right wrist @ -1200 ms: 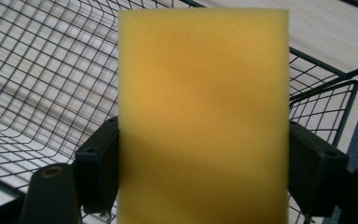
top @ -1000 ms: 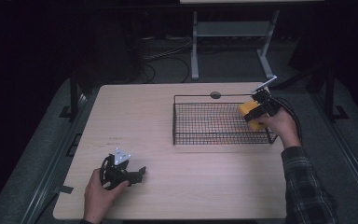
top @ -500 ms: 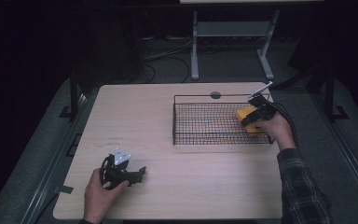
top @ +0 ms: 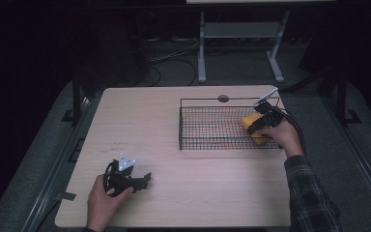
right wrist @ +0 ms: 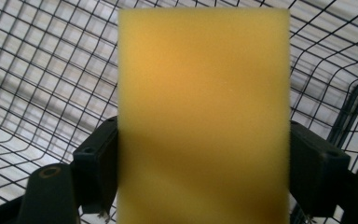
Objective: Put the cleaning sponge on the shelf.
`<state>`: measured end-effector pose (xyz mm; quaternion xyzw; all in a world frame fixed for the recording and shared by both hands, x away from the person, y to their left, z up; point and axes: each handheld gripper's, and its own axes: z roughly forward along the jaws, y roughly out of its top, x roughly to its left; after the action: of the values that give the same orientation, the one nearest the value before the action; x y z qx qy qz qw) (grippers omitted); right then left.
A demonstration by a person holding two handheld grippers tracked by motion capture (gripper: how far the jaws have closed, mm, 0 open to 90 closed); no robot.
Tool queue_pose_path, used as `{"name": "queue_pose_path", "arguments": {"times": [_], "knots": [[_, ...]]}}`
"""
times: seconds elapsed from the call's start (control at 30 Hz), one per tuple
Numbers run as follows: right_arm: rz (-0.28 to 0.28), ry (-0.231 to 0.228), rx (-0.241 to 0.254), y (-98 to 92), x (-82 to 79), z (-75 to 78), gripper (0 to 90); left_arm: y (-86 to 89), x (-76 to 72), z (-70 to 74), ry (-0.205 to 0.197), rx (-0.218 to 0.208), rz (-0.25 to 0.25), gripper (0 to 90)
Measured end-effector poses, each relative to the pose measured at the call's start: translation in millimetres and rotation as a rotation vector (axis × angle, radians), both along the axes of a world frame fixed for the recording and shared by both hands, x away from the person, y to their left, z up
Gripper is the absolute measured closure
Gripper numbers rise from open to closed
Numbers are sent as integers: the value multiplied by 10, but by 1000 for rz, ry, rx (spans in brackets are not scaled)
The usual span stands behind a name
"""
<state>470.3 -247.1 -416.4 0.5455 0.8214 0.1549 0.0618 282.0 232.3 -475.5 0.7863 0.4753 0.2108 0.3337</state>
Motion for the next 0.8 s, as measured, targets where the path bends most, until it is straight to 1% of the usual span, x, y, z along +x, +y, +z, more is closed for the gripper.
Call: {"name": "queue_pose_path", "arguments": {"times": [0.1, 0.33, 0.37, 0.4, 0.5, 0.57, 0.6, 0.63, 0.67, 0.7, 0.8], "knots": [[3, 0, 4, -1, -4, 5, 189, 0, 0, 0, 0, -1, 0, 131], [1, -12, 5, 0, -26, 40, 185, -1, 0, -1, 0, -1, 0, 131], [2, -23, 13, -2, -47, 77, 185, -1, 0, 0, 0, -1, 0, 131], [2, -23, 13, -2, -47, 77, 185, -1, 0, 0, 0, -1, 0, 131], [4, -45, 20, -13, -99, 155, 175, 0, 0, 0, 1, 0, 0, 131], [5, -59, 28, -24, -139, 190, 175, -1, 0, 0, 1, 0, 0, 131], [5, -59, 28, -24, -139, 190, 175, -1, 0, 0, 1, 0, 0, 131], [8, -72, 34, -35, -181, 223, 175, -1, 0, 0, 1, -1, 0, 131], [8, -72, 34, -35, -181, 223, 175, -1, 0, 0, 1, -1, 0, 131], [6, -89, 40, -54, -230, 265, 174, -1, 0, 0, 1, -1, 0, 131], [8, -118, 59, -97, -312, 327, 171, -6, 6, 0, 2, 0, 1, 130]]}}
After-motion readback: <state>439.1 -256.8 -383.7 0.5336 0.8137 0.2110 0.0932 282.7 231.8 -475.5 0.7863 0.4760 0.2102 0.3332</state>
